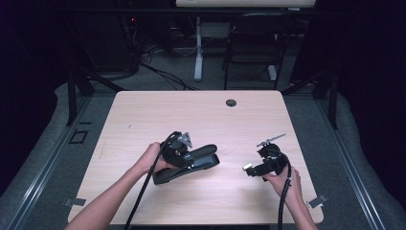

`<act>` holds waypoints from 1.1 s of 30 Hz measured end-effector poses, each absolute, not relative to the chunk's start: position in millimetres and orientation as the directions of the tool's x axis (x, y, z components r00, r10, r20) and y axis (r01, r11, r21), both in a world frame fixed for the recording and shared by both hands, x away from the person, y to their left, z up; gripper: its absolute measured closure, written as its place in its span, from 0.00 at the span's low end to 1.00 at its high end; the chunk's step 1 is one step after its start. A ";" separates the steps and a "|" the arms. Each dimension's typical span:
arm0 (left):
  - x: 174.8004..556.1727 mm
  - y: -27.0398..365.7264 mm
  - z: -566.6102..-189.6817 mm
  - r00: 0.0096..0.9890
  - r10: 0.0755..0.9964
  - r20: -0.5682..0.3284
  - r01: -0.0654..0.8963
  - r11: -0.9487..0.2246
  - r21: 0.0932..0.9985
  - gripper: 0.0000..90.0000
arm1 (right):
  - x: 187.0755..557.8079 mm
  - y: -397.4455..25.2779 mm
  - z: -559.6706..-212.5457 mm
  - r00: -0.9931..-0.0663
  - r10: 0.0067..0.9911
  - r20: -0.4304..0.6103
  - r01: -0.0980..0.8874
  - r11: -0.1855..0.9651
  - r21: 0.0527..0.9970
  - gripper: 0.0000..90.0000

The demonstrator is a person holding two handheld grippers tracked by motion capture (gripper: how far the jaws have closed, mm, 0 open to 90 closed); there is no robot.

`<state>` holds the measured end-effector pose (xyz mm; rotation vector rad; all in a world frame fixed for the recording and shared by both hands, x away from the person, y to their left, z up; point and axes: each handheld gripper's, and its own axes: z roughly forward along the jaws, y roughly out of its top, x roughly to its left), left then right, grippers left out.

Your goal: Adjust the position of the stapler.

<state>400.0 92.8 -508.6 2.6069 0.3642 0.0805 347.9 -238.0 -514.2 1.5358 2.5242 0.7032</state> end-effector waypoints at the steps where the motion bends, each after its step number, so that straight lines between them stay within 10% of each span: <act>1: 400.4 91.3 -508.2 0.965 0.261 -0.011 0.233 -0.843 0.485 0.63 | 347.9 -237.4 -514.3 -0.483 0.862 0.153 0.816 0.380 0.435 0.17; 11: 400.2 93.0 -511.2 0.960 0.279 -0.024 0.250 -0.813 0.526 0.62 | 347.2 -238.9 -515.1 -0.479 0.864 0.156 0.818 0.376 0.435 0.17; 33: 375.0 153.7 -511.4 0.895 0.436 -0.093 0.413 -0.730 0.545 0.18 | 347.2 -216.7 -509.0 -0.626 0.768 0.137 0.711 0.490 0.504 0.15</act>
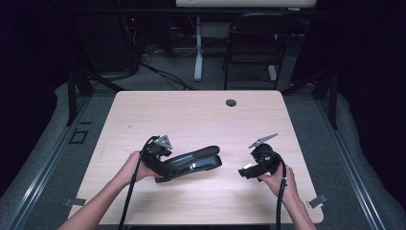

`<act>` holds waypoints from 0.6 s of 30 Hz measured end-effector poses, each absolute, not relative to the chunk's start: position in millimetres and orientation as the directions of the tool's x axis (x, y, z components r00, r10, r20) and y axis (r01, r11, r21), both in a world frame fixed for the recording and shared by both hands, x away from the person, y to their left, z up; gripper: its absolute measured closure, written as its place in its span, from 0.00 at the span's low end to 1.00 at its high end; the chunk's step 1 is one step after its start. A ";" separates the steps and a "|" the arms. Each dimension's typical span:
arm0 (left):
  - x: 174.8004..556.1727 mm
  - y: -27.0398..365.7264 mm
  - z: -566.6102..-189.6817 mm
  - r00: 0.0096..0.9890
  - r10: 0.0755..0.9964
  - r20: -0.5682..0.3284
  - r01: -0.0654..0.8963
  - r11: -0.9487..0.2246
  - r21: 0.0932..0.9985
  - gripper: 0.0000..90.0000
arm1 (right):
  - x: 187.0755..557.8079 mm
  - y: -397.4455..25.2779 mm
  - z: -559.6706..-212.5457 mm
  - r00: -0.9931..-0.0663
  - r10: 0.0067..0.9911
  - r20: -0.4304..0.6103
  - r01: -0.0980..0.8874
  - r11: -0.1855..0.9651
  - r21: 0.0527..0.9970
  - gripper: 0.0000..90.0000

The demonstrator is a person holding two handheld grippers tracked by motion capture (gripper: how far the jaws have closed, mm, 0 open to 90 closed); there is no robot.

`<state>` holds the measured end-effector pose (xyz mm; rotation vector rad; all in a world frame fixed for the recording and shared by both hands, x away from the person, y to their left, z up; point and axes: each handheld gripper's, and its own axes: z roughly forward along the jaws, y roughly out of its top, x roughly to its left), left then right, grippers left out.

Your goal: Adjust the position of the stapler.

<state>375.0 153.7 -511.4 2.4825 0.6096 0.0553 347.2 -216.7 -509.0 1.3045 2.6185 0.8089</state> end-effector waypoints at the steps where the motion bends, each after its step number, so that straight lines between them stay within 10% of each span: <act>1: 373.9 155.5 -512.3 0.891 0.443 -0.095 0.419 -0.727 0.544 0.18 | 348.2 -214.0 -508.5 -0.639 0.757 0.136 0.701 0.501 0.507 0.15; 18: 369.7 177.9 -527.8 0.855 0.499 -0.139 0.489 -0.689 0.536 0.15 | 381.8 -145.6 -499.1 -0.796 0.597 0.100 0.539 0.623 0.567 0.17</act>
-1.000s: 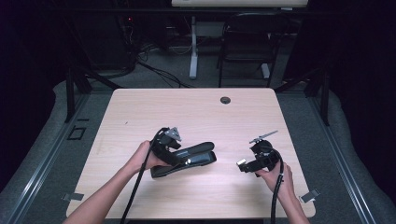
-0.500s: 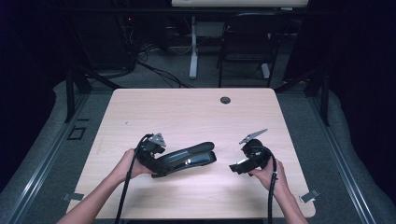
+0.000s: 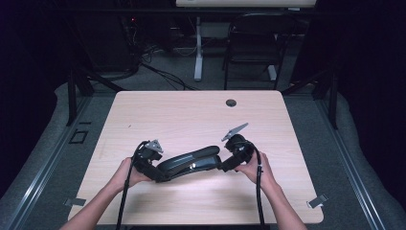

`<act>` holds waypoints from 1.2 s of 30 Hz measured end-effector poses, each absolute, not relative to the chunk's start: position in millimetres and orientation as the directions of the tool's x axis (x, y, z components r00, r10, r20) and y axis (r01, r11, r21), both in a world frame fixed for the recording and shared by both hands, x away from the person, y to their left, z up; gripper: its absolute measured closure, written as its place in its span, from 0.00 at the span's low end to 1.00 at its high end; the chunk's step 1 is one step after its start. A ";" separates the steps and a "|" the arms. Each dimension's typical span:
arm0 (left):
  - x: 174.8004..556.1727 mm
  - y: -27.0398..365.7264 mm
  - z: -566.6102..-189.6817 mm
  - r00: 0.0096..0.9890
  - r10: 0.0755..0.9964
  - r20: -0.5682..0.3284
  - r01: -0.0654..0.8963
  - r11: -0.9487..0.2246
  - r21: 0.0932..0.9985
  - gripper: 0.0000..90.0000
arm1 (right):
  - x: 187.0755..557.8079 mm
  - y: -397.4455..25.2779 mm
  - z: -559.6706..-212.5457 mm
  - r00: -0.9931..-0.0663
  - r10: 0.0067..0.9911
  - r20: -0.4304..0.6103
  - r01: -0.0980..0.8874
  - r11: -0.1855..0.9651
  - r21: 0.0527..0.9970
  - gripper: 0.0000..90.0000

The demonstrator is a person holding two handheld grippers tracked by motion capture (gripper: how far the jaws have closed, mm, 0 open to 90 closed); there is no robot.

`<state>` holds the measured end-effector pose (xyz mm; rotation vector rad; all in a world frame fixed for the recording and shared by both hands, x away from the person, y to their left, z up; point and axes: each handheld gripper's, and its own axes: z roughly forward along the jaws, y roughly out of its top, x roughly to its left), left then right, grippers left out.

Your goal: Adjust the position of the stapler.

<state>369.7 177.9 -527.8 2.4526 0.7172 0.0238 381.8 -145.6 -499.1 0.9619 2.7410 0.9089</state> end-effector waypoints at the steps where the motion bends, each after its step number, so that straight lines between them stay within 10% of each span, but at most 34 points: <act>1: 369.0 178.1 -528.6 0.857 0.497 -0.134 0.485 -0.691 0.536 0.18 | 383.5 -142.6 -498.8 -0.795 0.599 0.096 0.537 0.622 0.569 0.18; 10: 365.6 179.3 -529.4 0.866 0.492 -0.092 0.459 -0.706 0.539 0.43 | 398.4 -113.0 -494.1 -0.832 0.552 0.053 0.484 0.676 0.556 0.31; 36: 374.0 159.5 -529.4 0.914 0.405 -0.007 0.354 -0.793 0.496 0.43 | 392.8 -122.7 -496.1 -0.843 0.534 0.062 0.480 0.696 0.534 0.43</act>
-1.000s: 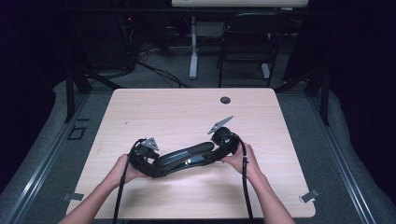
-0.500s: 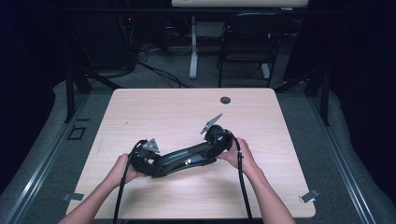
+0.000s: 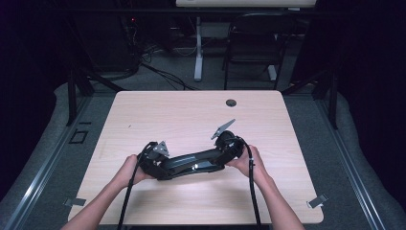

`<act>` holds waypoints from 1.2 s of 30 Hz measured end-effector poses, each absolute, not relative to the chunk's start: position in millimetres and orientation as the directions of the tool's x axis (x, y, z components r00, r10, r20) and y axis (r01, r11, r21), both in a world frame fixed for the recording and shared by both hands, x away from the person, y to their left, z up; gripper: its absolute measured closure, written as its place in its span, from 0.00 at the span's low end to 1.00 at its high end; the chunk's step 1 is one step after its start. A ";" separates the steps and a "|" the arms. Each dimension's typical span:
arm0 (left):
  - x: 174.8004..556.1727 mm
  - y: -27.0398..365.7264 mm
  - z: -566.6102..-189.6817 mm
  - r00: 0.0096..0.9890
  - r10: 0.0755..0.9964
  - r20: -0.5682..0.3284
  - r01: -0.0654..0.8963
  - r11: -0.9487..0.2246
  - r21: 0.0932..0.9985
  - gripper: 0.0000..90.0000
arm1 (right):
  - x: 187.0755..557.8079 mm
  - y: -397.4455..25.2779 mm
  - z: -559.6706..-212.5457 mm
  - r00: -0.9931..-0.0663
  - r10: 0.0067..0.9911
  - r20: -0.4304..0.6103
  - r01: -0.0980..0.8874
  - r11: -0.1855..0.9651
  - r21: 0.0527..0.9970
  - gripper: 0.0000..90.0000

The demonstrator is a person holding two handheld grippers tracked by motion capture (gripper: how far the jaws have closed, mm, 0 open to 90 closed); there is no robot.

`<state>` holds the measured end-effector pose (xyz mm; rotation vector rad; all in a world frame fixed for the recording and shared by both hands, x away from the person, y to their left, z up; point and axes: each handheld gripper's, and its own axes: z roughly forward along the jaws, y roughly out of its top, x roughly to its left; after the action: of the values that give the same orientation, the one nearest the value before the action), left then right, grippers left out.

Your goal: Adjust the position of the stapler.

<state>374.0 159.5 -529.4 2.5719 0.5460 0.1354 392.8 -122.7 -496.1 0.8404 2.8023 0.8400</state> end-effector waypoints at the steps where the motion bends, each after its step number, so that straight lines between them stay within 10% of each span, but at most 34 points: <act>1: 374.2 158.3 -529.9 0.912 0.409 -0.013 0.360 -0.787 0.501 0.43 | 391.5 -123.2 -496.9 -0.836 0.544 0.067 0.489 0.685 0.540 0.43; 36: 390.6 144.8 -530.4 0.939 0.342 -0.015 0.301 -0.804 0.512 0.39 | 375.4 -134.0 -497.2 -0.798 0.596 0.090 0.548 0.654 0.522 0.48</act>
<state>390.6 144.8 -530.4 2.5672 0.4588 0.1058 375.4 -134.0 -497.2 0.9620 2.7743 0.8310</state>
